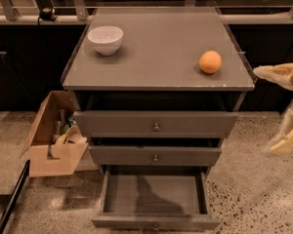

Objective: Close bottom drawer

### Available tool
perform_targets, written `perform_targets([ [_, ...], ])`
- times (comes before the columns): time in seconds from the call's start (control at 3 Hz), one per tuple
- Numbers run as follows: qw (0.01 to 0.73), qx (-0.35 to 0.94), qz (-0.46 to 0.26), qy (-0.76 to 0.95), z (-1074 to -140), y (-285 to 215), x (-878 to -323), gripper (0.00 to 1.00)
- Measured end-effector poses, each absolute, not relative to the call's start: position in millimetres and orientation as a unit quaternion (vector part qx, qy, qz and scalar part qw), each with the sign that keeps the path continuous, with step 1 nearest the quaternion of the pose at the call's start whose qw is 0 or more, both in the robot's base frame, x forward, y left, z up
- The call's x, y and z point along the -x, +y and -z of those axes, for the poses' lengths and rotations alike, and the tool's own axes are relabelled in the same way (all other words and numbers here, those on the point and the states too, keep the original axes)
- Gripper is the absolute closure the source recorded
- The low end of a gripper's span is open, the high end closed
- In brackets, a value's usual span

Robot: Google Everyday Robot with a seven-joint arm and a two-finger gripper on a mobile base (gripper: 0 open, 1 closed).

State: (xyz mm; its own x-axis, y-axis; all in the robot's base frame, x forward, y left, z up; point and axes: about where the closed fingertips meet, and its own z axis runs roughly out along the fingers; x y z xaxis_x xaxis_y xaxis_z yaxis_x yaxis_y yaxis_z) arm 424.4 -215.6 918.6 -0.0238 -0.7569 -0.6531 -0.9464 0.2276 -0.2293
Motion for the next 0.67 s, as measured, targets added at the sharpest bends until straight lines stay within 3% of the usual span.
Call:
perform_targets([
  [0.67, 0.361, 0.572, -0.173, 0.716, -863.8, -192.6, -419.7, 0.0],
])
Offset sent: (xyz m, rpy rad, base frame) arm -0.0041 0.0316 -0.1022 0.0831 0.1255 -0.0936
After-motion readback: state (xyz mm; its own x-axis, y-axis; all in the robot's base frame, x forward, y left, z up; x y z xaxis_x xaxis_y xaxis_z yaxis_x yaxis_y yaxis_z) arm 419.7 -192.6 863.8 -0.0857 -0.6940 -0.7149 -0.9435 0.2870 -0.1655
